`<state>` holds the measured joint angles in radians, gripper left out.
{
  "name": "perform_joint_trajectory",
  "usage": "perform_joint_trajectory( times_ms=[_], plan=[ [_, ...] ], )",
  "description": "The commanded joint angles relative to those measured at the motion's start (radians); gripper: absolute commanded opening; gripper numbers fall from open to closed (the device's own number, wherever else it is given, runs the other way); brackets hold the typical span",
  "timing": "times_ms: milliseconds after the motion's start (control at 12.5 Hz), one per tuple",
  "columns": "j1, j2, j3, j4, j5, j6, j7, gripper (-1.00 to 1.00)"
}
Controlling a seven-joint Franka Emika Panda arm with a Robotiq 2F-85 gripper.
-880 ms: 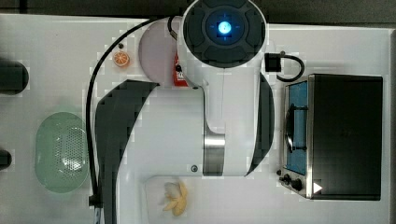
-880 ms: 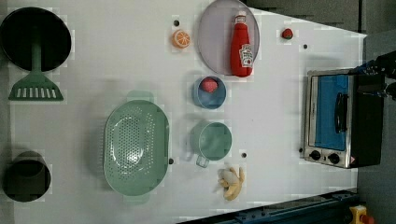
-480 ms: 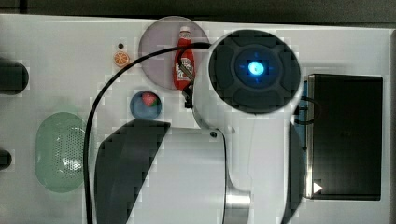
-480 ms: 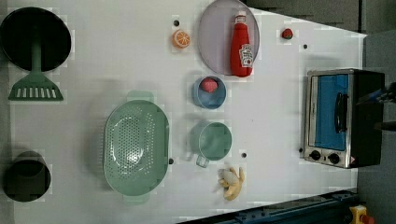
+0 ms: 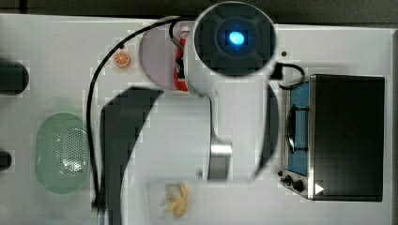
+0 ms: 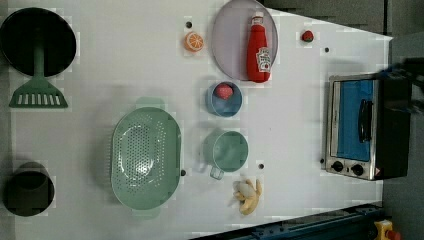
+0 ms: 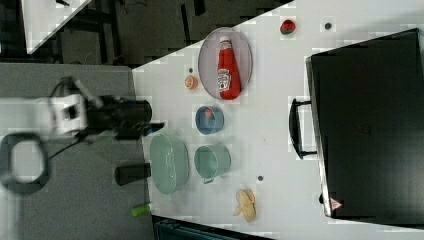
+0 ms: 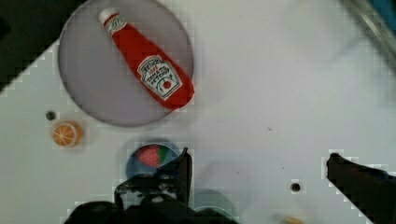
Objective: Pick ketchup from plate and place it on table.
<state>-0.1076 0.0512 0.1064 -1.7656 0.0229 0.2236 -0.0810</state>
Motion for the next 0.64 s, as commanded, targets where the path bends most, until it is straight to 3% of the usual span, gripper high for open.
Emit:
perform_joint_trajectory(
  times_ms=[80,640],
  plan=[
    [0.008,0.141,0.033,-0.019,0.002,0.051,-0.133,1.00],
    [0.026,0.405,0.045,0.022,-0.047,0.361,-0.537,1.00]
  ],
)
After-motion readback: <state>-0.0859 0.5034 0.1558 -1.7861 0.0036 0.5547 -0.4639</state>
